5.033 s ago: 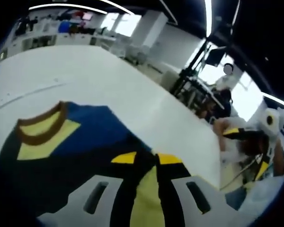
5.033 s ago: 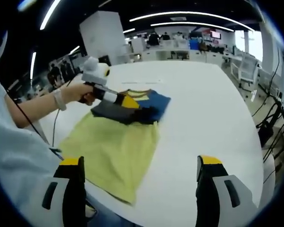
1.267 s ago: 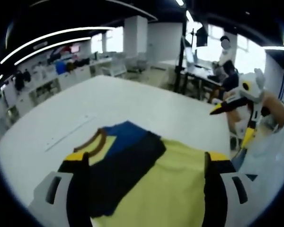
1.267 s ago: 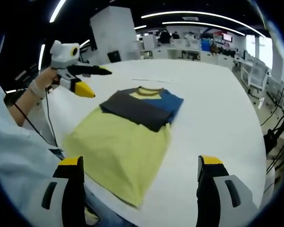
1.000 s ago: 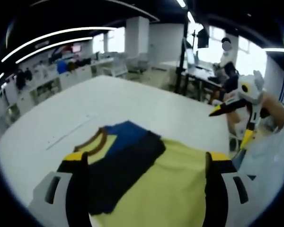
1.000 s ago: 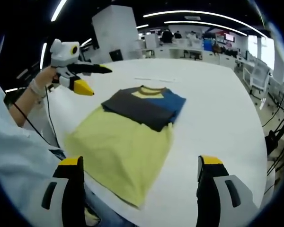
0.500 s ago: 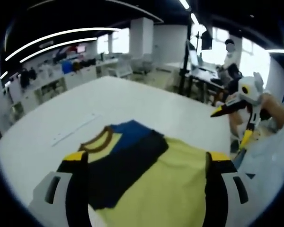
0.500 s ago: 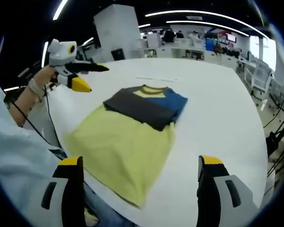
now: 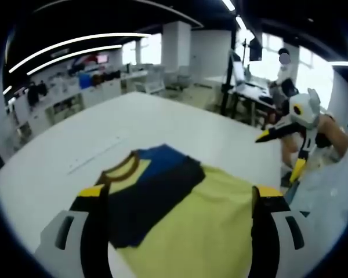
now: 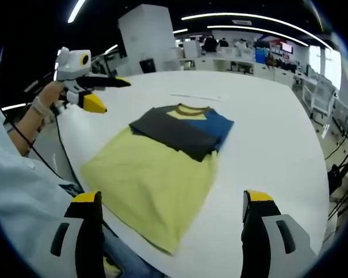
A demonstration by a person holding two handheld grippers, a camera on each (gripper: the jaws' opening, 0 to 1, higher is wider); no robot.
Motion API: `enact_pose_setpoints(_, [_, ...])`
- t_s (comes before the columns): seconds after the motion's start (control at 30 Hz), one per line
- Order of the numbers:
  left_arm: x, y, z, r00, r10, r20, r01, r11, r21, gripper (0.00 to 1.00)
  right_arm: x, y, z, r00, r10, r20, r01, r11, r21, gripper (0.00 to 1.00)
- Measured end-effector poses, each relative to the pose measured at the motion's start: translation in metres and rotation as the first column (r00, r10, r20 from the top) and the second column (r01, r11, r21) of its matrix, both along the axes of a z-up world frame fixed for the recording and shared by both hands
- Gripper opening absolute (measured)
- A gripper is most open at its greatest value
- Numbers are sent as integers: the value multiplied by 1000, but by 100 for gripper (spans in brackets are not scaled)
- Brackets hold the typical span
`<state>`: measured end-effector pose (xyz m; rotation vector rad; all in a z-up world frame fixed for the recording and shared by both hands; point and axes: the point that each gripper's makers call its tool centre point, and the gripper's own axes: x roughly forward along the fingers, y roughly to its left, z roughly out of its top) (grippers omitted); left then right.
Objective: Fold the garment on the visible template until the final outline fits inside the template.
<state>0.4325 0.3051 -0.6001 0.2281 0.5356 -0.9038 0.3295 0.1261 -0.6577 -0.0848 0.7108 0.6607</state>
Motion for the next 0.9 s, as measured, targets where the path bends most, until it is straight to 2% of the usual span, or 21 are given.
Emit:
enact_pose_setpoints(0.4, [-6,2,0,1000,12,-8,-12,1000,6,100,2,2,1,1000,26,1,-26,1000,-3,100])
enact_pose_setpoints(0.53, [-7,2,4,1000,22,-8,-22,1000,-14,100,1,2,1,1000,26,-3,-26,1000,-3,100])
enact_pose_setpoints(0.9, [-14,12,4,999,49,-11,-49,999,-10,100,-3,1,-1,1000,26,-17,-26,1000,-5,100])
